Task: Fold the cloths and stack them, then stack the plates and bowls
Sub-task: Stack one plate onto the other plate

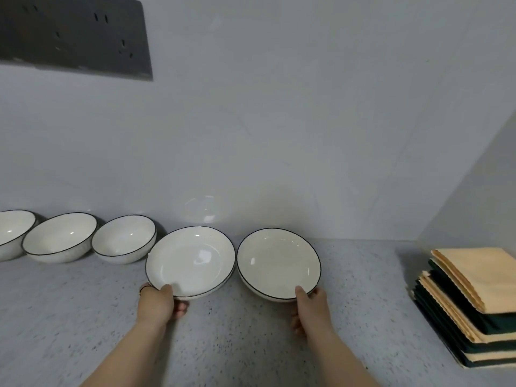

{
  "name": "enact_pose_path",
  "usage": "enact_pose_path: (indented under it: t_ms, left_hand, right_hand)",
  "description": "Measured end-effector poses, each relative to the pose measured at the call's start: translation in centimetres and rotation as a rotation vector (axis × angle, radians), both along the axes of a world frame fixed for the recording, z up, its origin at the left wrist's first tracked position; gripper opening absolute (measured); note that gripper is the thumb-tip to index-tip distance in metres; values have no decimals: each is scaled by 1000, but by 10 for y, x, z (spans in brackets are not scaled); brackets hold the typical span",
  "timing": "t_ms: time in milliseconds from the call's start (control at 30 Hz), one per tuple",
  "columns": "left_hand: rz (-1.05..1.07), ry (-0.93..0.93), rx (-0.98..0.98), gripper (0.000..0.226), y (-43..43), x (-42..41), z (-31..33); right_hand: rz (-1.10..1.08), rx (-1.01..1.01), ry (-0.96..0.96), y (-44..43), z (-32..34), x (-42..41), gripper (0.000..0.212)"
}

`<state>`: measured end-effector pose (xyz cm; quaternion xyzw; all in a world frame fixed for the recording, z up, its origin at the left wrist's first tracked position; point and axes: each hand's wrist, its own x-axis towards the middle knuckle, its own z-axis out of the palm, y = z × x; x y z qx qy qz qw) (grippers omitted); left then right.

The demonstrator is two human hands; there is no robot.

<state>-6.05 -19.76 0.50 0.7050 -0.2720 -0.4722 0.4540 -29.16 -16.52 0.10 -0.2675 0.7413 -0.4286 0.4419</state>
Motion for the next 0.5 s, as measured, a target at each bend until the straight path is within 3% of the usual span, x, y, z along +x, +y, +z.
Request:
enact_pose_path:
  t_ms: [100,300,500]
  left_hand:
    - [11,-61,-22,18,5,3,4]
    - [-34,-116,-149,13,11,-6,22]
    - [-185,-113,-239,13,3,-54,52]
  right_hand:
    - [-65,-73,76,3,6,0,52]
    - [-69,-298,182,11,32,10,42]
    - [183,-333,5,-4,63,21,27]
